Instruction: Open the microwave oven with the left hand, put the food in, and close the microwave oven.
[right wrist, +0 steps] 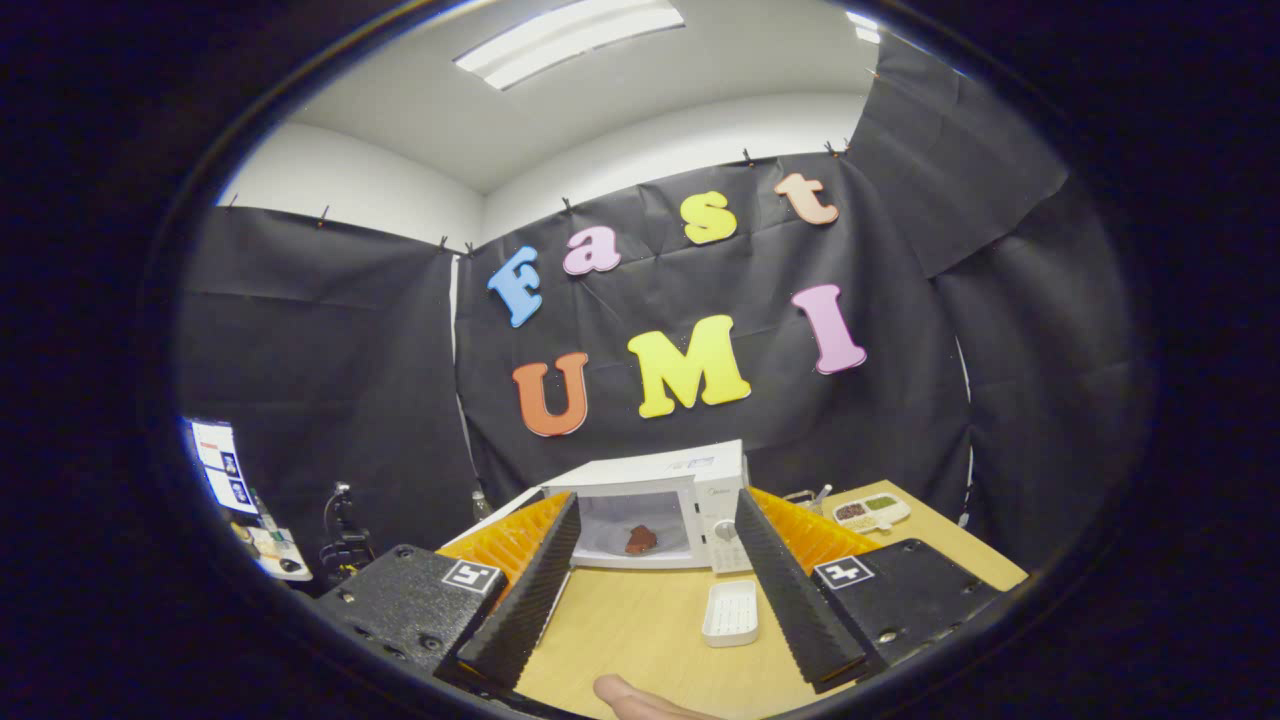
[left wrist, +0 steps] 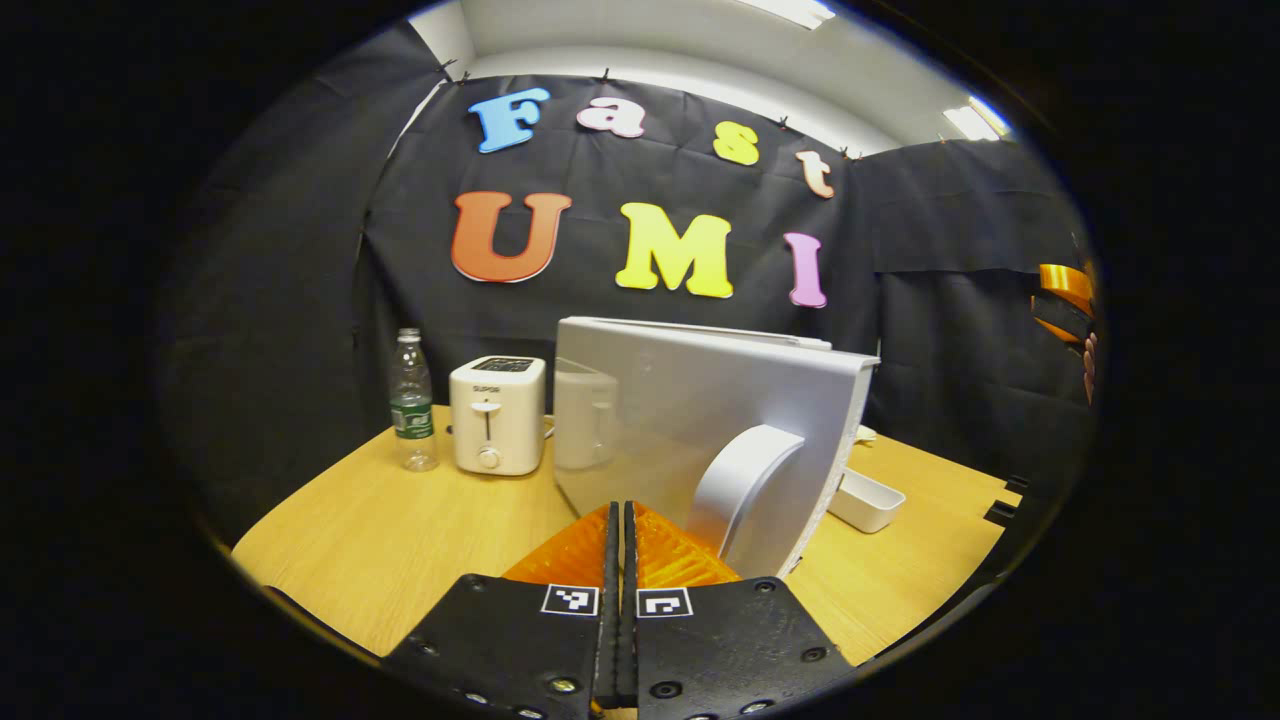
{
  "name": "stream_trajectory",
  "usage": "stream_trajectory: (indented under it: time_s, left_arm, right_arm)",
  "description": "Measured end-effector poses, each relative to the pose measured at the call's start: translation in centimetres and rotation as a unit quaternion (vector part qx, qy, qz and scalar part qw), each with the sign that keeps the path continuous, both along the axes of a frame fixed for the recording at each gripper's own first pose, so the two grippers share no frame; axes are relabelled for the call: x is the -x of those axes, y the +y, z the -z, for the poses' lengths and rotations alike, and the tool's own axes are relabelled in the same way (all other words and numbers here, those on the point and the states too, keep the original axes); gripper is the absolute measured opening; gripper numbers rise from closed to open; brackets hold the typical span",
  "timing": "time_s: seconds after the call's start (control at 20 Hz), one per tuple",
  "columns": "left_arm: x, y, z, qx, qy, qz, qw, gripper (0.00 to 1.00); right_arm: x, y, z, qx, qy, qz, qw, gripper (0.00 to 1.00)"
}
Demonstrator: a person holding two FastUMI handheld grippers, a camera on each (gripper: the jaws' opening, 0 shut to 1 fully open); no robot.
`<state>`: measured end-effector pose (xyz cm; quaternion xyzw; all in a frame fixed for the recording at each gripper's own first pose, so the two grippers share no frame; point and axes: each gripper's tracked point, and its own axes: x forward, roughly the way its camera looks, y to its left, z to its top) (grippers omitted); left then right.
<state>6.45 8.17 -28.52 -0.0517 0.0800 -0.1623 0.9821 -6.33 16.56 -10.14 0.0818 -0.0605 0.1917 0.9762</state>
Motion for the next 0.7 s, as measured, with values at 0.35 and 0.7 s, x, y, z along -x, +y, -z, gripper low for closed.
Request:
stream_trajectory:
  time_s: [0.35,0.7]
  left_arm:
    - [-3.7,-7.1,0.9,0.006,0.015,0.06,0.998,0.0]
    - [-5.9,-12.2,1.9,-0.012,0.021,0.089,0.996,0.0]
  right_arm:
    - [0.2,-1.5,0.4,-0.003,-0.001,0.003,1.0,0.99]
    - [-0.3,-4.1,0.3,-0.037,0.009,-0.007,0.999,0.99]
